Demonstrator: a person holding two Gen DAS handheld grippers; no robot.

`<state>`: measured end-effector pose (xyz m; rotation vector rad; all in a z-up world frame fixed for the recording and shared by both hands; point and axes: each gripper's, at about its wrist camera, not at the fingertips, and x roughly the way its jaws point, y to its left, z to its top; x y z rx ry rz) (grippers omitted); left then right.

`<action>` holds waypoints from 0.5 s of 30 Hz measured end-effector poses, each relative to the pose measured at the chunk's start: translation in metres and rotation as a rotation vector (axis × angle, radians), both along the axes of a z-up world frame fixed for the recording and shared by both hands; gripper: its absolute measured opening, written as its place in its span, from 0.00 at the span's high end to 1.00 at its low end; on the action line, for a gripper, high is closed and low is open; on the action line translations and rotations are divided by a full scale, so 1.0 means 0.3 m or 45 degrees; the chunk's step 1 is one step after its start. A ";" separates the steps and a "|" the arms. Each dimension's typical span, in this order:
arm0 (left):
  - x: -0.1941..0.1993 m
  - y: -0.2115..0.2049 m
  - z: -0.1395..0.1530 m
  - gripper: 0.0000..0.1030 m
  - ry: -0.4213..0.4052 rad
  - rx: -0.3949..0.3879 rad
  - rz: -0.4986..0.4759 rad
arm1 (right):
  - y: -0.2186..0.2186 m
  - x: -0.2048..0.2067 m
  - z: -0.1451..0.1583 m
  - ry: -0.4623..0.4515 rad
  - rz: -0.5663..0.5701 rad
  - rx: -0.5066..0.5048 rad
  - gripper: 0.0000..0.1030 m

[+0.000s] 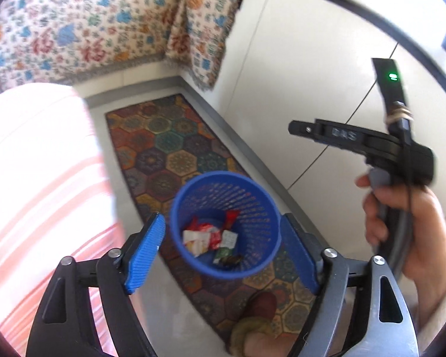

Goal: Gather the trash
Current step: 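Carry the gold snack and paper cup to the blue wastebasket and release both, then move both tools back over the table toward the remaining trash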

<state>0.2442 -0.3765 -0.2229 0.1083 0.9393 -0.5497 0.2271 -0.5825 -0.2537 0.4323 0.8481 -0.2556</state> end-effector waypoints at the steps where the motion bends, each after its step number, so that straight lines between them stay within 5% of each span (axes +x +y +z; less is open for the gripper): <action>1: -0.024 0.049 0.014 0.19 -0.009 0.009 0.020 | 0.023 0.006 0.013 -0.009 0.019 -0.013 0.45; 7: -0.132 0.399 0.027 0.19 -0.039 0.121 0.222 | 0.242 0.054 0.093 -0.073 0.200 -0.059 0.45; 15: -0.171 0.821 0.032 0.19 -0.117 0.279 0.580 | 0.765 0.078 0.156 -0.139 0.638 -0.149 0.45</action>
